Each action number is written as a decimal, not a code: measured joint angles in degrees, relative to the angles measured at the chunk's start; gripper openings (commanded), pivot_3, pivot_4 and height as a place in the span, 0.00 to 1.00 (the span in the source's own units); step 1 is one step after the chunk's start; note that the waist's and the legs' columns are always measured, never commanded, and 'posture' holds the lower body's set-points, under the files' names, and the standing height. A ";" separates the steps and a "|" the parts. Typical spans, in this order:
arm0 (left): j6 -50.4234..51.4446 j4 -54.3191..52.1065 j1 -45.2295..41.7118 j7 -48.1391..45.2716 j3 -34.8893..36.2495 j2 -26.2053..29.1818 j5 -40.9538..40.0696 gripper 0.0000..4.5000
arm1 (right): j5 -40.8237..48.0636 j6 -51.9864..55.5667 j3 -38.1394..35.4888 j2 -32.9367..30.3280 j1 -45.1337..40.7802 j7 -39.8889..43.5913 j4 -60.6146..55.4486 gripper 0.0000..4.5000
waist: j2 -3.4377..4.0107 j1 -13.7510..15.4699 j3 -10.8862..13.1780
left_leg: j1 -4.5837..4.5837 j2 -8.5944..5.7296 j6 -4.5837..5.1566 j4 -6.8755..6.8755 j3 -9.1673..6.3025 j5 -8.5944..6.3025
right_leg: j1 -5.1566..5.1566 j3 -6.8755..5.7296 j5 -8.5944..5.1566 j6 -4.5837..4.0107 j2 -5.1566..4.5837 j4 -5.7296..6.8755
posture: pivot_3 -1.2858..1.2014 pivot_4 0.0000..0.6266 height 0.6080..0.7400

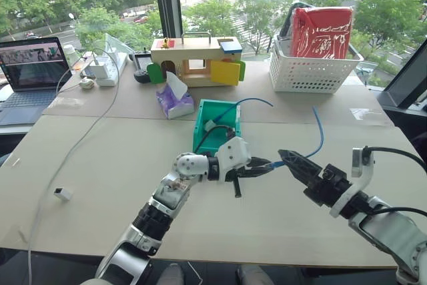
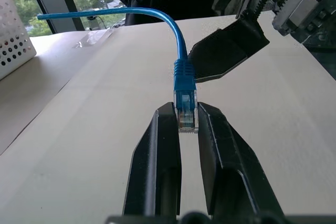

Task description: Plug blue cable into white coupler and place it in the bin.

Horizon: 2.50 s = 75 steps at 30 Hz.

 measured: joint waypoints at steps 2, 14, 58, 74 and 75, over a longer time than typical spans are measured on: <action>0.10 -0.24 0.22 0.01 -0.03 0.03 0.00 0.01 | -0.63 -1.43 1.08 -0.06 0.02 0.46 0.08 1.00 | 0.00 0.00 0.00 | 0.01 0.01 0.00 0.00 0.00 0.00 | 0.00 0.00 0.00 0.00 0.01 0.00 | 0.52 0.24 1.00; 2.21 -1.71 0.86 0.20 -0.08 0.76 -0.09 0.01 | -4.09 -4.68 5.29 -1.62 0.26 4.07 0.81 1.00 | 0.00 0.04 0.00 | 0.01 0.01 0.00 -0.01 0.00 0.00 | -0.01 0.00 -0.01 0.01 0.01 0.00 | 0.52 0.24 1.00; 11.15 -4.25 -1.39 -3.14 20.46 17.96 -13.01 0.99 | -0.86 -6.90 10.53 -11.64 -20.27 8.89 11.58 0.00 | 0.01 -0.14 0.03 | 0.02 0.08 0.01 -0.14 0.02 0.00 | -0.10 -0.01 0.07 -0.18 0.04 -0.03 | 0.52 0.24 1.00; 15.32 -20.60 37.44 11.93 64.00 22.95 -26.49 0.99 | -23.21 8.49 28.28 -6.26 -45.72 33.81 25.43 0.00 | -0.06 -0.03 0.15 | -0.19 0.24 0.00 -0.23 0.04 -0.01 | -0.48 -0.17 0.20 -0.54 0.04 0.00 | 0.52 0.24 1.00; 15.32 -22.16 39.59 12.70 65.70 21.77 -27.48 0.99 | -25.22 9.26 29.09 -6.61 -46.72 36.64 25.38 0.00 | -0.06 -0.03 0.15 | -0.22 0.24 0.00 -0.22 0.05 -0.01 | -0.52 -0.18 0.20 -0.54 0.03 0.02 | 0.52 0.24 1.00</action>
